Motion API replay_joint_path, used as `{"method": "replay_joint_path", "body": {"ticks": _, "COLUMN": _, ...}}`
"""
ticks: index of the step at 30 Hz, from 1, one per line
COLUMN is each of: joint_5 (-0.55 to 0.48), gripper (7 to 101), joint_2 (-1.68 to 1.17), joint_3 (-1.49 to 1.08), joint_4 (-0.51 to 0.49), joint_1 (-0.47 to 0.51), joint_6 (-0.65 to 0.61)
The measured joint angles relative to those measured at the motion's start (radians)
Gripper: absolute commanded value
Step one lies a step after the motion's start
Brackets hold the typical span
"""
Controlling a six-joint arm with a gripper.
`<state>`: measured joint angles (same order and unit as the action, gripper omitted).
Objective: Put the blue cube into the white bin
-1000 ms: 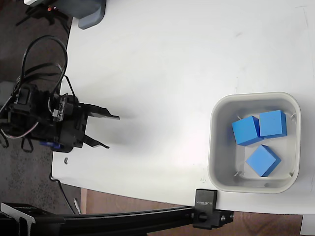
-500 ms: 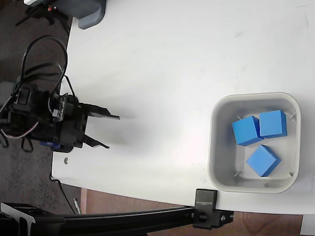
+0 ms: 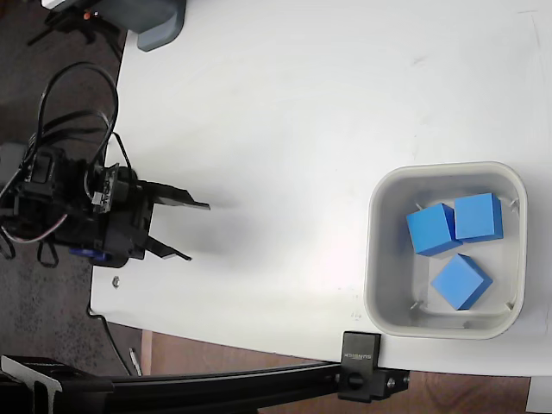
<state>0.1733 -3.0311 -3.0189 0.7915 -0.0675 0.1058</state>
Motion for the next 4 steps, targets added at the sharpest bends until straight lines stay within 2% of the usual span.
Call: {"method": "replay_joint_path", "body": {"ticks": 4, "joint_5": 0.0, "gripper": 100.3, "joint_2": 0.0, "joint_3": 0.0, "joint_4": 0.0, "joint_1": 0.0, "joint_6": 0.0}}
